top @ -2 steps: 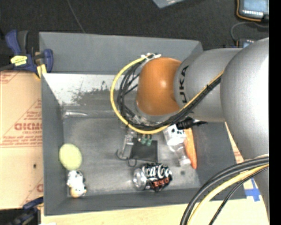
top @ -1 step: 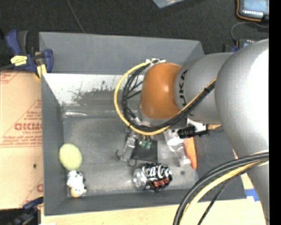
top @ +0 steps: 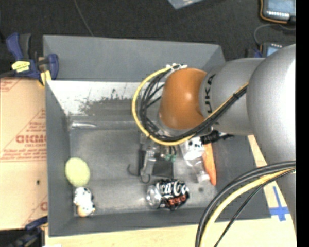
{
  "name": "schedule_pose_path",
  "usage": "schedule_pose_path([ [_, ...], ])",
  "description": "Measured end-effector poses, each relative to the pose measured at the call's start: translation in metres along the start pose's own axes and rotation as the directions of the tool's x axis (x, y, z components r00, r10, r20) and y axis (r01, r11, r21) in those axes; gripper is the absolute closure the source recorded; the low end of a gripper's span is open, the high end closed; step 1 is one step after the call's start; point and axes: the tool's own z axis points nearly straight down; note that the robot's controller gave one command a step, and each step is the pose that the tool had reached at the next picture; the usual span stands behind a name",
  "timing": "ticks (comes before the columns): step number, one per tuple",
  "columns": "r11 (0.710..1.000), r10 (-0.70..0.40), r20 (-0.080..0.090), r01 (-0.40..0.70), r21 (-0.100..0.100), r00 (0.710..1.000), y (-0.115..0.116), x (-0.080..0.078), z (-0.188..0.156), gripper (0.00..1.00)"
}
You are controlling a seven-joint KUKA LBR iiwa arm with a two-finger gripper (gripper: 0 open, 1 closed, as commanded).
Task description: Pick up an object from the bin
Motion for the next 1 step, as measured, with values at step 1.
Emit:
schedule_pose_path([
  [1,0.995,0.103,-0.003,-0.103,0.002,0.995,-0.0292,-0.0016,0.0101,0.0],
])
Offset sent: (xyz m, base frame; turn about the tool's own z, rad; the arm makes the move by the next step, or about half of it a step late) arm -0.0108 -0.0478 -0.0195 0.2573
